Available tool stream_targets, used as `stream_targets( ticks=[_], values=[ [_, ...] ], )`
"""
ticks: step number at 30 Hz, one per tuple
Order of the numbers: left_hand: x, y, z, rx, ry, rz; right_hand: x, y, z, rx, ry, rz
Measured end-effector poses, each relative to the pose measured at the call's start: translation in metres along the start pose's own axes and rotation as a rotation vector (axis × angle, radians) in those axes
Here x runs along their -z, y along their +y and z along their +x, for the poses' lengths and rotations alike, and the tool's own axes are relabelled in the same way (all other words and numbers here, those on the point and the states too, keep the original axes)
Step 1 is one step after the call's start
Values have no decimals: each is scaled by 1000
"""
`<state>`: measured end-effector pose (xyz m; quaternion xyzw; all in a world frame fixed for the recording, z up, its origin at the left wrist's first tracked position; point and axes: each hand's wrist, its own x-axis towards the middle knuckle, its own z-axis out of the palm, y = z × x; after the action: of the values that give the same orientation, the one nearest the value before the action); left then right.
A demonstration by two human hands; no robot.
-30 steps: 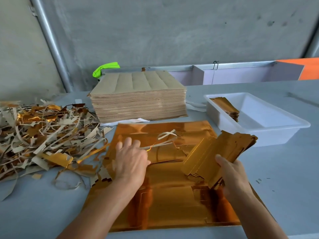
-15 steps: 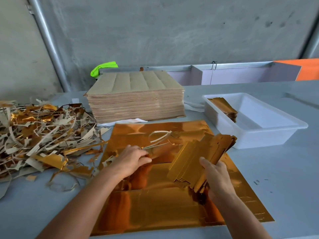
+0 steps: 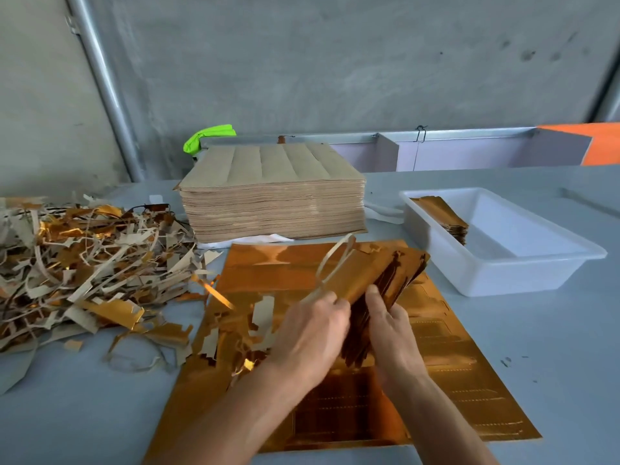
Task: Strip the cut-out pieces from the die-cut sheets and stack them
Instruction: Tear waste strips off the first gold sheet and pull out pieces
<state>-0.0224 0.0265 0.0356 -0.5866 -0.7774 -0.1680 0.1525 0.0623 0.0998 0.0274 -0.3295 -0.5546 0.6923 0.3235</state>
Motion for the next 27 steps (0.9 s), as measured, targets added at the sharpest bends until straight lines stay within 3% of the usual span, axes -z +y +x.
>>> stream_targets(
  ticks=[3,7,11,15,21,27],
  values=[
    [-2,5,-1,-28,0,9,0,-3,-5,67,-1,-20],
    [1,-4,1,-14,-40,-114,9,-6,-3,-76,82,-25],
    [14,-33,-3,84,-208,-34,25,-16,2,6,100,-132],
    [25,-64,-4,225,-222,18,43,-17,7,17,90,-256],
    [27,-94,3,545,39,25,54,-8,8,27,53,-465],
    [16,-111,13,964,301,-416,57,-7,10,35,64,-507]
  ],
)
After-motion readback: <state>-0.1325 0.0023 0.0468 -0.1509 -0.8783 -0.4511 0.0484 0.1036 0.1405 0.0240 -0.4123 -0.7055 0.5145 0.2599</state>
